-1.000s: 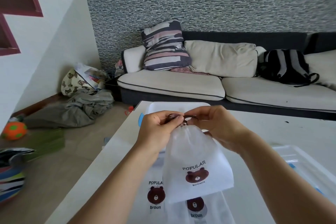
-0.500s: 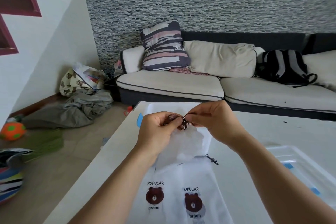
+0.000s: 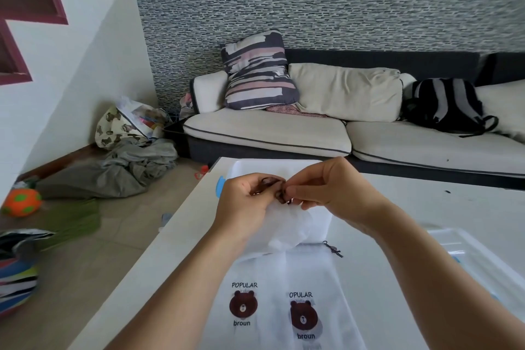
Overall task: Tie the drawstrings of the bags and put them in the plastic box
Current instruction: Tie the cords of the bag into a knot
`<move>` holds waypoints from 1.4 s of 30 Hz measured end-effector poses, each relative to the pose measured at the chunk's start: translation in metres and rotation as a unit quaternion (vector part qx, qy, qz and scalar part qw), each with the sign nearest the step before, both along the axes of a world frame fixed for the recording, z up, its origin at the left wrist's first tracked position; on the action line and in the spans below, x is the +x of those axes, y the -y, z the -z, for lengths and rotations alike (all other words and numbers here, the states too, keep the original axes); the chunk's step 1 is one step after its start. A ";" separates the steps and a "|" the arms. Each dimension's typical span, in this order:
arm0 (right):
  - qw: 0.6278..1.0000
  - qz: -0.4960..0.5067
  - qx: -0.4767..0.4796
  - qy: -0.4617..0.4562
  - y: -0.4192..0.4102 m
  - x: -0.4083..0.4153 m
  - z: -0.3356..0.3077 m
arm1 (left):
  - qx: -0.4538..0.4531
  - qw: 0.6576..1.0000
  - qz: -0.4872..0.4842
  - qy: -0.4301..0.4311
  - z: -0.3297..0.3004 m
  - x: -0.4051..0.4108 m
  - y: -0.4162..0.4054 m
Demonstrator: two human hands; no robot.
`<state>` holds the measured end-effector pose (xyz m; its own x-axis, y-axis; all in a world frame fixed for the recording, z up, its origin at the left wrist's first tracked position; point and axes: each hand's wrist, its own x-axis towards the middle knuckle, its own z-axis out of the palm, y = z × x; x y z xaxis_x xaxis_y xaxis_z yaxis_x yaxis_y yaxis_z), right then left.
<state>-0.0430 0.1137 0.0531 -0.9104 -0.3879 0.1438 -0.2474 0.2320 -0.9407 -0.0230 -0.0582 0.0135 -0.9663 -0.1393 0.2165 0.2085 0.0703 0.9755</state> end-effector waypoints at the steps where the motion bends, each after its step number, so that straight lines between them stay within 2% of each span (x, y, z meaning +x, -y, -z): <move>1: 1.000 0.014 -0.011 0.005 0.001 0.000 0.001 | -0.003 1.000 0.002 -0.004 0.000 0.000 0.000; 6: 0.996 0.058 -0.043 0.044 0.004 -0.001 0.006 | 0.005 1.000 0.008 -0.017 0.002 -0.002 0.000; 13: 0.997 0.028 0.032 0.071 0.005 -0.002 0.008 | 0.012 0.999 0.026 -0.020 0.002 -0.001 0.001; 18: 0.996 0.052 0.060 0.043 0.005 -0.002 0.006 | -0.021 0.999 0.017 -0.037 0.000 0.000 0.003; 22: 0.998 0.051 0.026 0.012 0.010 -0.001 0.011 | -0.038 0.998 0.016 -0.055 -0.003 -0.001 0.005; 29: 0.988 0.086 0.071 -0.104 0.016 -0.002 0.013 | -0.051 0.995 -0.004 -0.086 -0.001 -0.002 0.004; 33: 0.988 0.048 0.137 -0.055 0.018 -0.004 0.015 | -0.061 0.994 0.011 -0.089 -0.001 0.001 0.003; 38: 0.978 0.039 0.191 -0.073 0.023 -0.001 0.017 | -0.068 0.991 0.011 -0.111 0.001 0.000 0.004; 40: 0.979 0.042 0.189 -0.058 0.025 -0.002 0.016 | -0.066 0.991 0.012 -0.115 0.000 0.000 0.003; 42: 0.990 0.027 0.135 0.015 0.023 -0.003 0.014 | -0.073 0.990 0.008 -0.121 0.000 0.000 0.002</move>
